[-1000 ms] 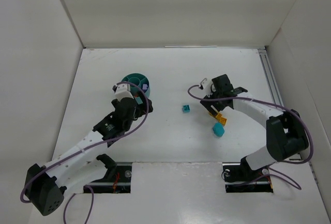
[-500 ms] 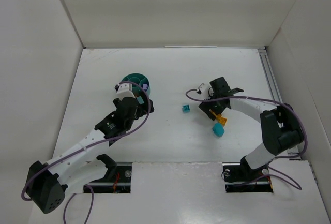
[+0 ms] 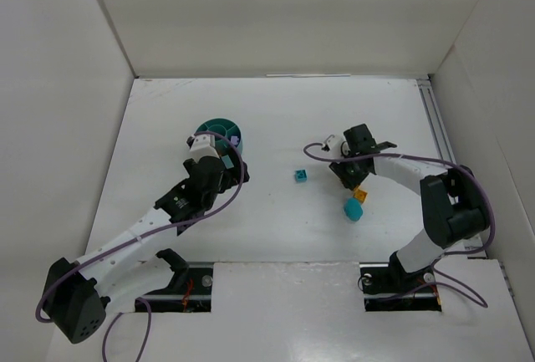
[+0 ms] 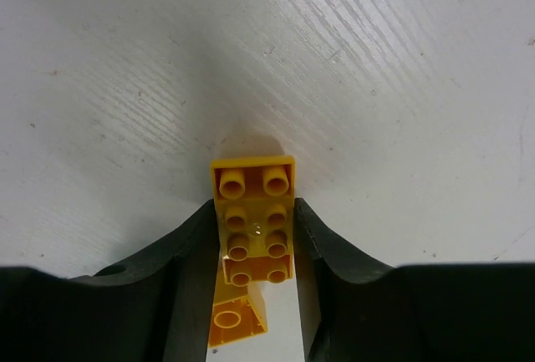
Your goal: Sort the legos into containers by color
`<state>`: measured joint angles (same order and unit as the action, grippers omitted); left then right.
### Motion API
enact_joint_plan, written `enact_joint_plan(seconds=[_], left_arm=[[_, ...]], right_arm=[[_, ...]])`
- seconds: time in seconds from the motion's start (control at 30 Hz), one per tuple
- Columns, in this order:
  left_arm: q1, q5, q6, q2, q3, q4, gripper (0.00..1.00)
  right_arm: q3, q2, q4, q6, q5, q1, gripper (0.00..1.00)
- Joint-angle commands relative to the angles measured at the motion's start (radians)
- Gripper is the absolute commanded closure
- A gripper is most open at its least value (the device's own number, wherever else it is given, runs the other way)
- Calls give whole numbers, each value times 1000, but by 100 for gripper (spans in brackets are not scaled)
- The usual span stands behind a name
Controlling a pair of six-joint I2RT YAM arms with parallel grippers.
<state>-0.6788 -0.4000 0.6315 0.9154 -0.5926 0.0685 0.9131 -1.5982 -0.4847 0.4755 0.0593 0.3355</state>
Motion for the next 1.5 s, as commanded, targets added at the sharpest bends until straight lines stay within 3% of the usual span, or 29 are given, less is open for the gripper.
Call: enact_joint_plan(seconds=[0.0, 0.17, 0.27, 0.53, 0.63, 0.83, 1.1, 1.47], left_arm=[[2, -13, -13, -4, -33, -35, 0], [11, -31, 8, -4, -42, -24, 0], [42, -20, 23, -4, -53, -1, 0], [76, -95, 83, -59, -104, 34, 0], [97, -115, 94, -59, -151, 82, 0], [220, -47, 105, 9, -211, 120, 0], [269, 32, 54, 0, -184, 13, 0], [269, 13, 45, -9, -164, 4, 0]], right_arm=[[12, 4, 50, 25, 43, 16, 72], [79, 35, 157, 77, 94, 80, 75], [134, 35, 269, 87, 209, 108, 75], [452, -141, 495, 126, 390, 212, 76], [550, -235, 609, 88, 537, 221, 76], [723, -411, 756, -30, 660, 249, 75], [937, -611, 877, -250, 648, 278, 73], [1026, -732, 887, -366, 521, 327, 70]])
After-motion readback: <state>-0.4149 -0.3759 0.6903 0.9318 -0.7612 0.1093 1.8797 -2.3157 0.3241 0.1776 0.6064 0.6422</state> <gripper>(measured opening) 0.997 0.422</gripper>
